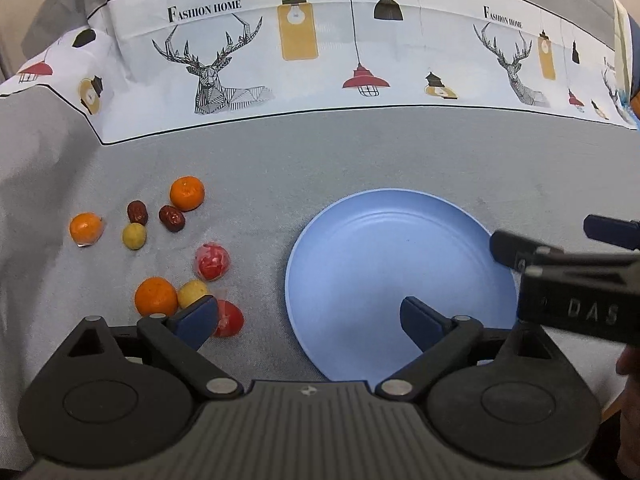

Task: Organize fruits
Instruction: 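Move both grippers toward the fruit pile beside the blue plate, then grasp an orange with the left gripper while the right gripper grasps a wrapped red fruit, then carry both fruits over the blue plate and release them onto it, then move both grippers back to the remaining fruits beside the plate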

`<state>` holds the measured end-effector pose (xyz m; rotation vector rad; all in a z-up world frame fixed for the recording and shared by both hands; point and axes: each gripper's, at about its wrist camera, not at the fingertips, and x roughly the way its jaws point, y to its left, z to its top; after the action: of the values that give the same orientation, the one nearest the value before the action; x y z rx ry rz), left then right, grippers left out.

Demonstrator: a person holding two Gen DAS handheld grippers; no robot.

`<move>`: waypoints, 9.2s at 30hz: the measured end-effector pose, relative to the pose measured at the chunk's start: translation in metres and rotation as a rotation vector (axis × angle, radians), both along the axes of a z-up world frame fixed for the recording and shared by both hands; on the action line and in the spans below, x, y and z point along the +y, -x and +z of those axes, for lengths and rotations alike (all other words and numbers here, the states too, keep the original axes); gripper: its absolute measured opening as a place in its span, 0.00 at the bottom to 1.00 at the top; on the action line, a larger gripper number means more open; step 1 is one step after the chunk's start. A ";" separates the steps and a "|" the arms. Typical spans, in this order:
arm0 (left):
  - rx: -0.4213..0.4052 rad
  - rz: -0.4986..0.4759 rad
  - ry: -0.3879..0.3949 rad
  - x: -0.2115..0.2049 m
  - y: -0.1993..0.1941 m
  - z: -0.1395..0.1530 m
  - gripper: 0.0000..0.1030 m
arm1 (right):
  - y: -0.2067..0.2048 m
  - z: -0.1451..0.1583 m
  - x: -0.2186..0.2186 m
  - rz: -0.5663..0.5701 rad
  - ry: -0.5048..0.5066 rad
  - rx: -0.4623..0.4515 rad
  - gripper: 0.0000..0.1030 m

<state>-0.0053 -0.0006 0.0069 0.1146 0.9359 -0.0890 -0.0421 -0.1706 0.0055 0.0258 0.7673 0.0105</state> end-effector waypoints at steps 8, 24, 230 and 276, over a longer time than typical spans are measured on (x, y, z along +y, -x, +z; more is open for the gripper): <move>0.024 0.019 0.031 0.002 -0.009 -0.004 0.93 | 0.000 -0.005 -0.010 -0.028 -0.004 0.026 0.94; 0.056 0.054 0.084 0.011 -0.012 -0.004 0.83 | -0.001 -0.009 -0.004 -0.006 0.013 0.069 0.89; -0.067 -0.246 -0.007 -0.017 -0.031 -0.003 0.42 | -0.019 0.007 0.017 0.200 0.141 -0.011 0.70; -0.107 0.235 0.224 0.108 -0.066 0.045 0.18 | -0.020 0.014 0.014 0.172 0.105 -0.056 0.57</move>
<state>0.0603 0.1071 0.0516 -0.1962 0.8210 0.0299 -0.0226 -0.1568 0.0194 -0.1396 0.7116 0.1336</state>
